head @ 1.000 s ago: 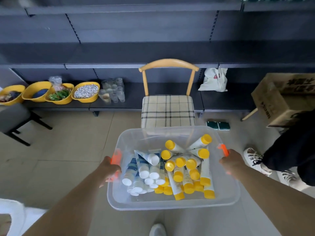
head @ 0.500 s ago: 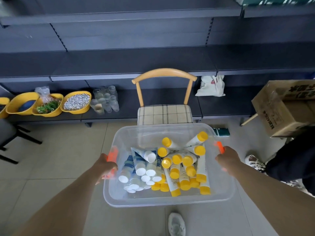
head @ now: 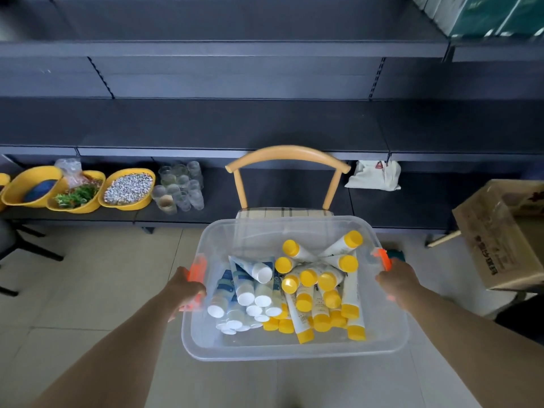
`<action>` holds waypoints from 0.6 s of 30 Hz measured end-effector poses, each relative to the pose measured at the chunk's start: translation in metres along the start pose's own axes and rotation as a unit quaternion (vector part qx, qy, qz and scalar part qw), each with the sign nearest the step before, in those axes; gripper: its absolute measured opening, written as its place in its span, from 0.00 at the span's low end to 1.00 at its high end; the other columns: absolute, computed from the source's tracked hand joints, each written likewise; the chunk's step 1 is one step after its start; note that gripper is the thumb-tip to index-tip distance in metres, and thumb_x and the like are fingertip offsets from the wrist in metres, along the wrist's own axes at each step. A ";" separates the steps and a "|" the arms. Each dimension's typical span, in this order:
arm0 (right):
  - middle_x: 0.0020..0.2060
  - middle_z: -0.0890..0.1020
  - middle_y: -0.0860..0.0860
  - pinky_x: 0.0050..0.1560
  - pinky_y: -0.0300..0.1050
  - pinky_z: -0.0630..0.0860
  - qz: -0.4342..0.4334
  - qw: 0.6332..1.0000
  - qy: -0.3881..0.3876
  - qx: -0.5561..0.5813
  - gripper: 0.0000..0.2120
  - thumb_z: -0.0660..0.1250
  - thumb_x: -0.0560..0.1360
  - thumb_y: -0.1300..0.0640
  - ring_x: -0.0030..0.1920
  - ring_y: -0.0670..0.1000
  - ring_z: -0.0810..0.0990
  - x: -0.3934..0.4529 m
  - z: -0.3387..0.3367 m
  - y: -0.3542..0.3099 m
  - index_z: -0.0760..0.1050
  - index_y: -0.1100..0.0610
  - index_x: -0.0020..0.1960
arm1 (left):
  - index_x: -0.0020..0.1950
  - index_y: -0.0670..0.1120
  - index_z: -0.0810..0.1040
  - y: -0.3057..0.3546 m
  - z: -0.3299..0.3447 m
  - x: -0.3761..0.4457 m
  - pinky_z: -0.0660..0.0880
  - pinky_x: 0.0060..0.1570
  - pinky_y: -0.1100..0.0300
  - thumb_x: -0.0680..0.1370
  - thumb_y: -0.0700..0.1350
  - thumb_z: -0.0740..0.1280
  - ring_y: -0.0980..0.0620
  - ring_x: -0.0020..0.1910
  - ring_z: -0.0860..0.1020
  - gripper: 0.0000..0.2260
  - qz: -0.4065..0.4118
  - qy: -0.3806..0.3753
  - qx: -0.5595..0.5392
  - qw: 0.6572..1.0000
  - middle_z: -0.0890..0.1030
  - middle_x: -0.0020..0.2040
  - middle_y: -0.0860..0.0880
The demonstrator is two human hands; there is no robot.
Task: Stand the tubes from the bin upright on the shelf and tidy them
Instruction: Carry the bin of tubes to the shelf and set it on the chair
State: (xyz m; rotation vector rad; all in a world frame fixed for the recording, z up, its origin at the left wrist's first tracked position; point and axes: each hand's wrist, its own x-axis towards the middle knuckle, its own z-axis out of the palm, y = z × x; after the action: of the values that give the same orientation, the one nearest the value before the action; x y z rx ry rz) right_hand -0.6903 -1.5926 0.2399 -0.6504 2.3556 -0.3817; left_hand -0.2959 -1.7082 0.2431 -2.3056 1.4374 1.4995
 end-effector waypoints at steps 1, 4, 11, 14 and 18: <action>0.39 0.73 0.56 0.36 0.45 0.69 0.002 1.000 0.001 -0.002 0.10 0.63 0.75 0.64 0.41 0.55 0.74 0.007 -0.001 -0.005 0.71 0.64 0.56 | 0.59 0.44 0.64 0.007 -0.002 0.005 0.73 0.44 0.53 0.71 0.34 0.68 0.43 0.51 0.71 0.21 0.000 -0.002 0.000 1.000 0.72 0.55 0.41; 0.46 0.74 0.59 0.39 0.46 0.70 0.009 1.000 0.003 -0.006 0.13 0.63 0.75 0.64 0.44 0.58 0.74 0.027 0.000 -0.021 0.72 0.64 0.59 | 0.59 0.44 0.63 0.028 -0.008 0.023 0.73 0.41 0.54 0.71 0.35 0.68 0.44 0.50 0.72 0.21 0.000 -0.013 -0.002 1.000 0.72 0.55 0.41; 0.43 0.74 0.58 0.39 0.45 0.70 0.024 1.000 0.014 0.002 0.10 0.63 0.74 0.65 0.43 0.58 0.74 0.074 0.013 -0.058 0.73 0.65 0.55 | 0.58 0.42 0.64 0.077 -0.024 0.079 0.70 0.31 0.60 0.71 0.32 0.67 0.48 0.43 0.70 0.19 0.005 -0.025 -0.014 1.000 0.70 0.48 0.43; 0.43 0.74 0.58 0.40 0.45 0.70 0.032 0.999 0.016 0.010 0.10 0.63 0.74 0.65 0.43 0.58 0.74 0.095 0.022 -0.071 0.73 0.66 0.55 | 0.60 0.42 0.63 0.096 -0.030 0.105 0.70 0.32 0.60 0.71 0.33 0.67 0.48 0.42 0.70 0.20 0.007 -0.022 0.006 1.000 0.70 0.50 0.43; 0.42 0.74 0.58 0.36 0.42 0.68 0.048 0.998 0.026 0.025 0.10 0.64 0.73 0.66 0.42 0.58 0.73 0.121 0.034 -0.084 0.73 0.66 0.54 | 0.60 0.41 0.63 0.115 -0.034 0.140 0.71 0.38 0.57 0.71 0.33 0.67 0.45 0.47 0.71 0.20 0.021 -0.017 0.022 0.999 0.71 0.50 0.41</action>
State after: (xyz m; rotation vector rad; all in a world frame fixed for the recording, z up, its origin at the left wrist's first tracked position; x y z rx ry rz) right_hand -0.7187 -1.7319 0.1880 -0.5083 2.4076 -0.4176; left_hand -0.3389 -1.8835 0.2068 -2.2280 1.5034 1.4934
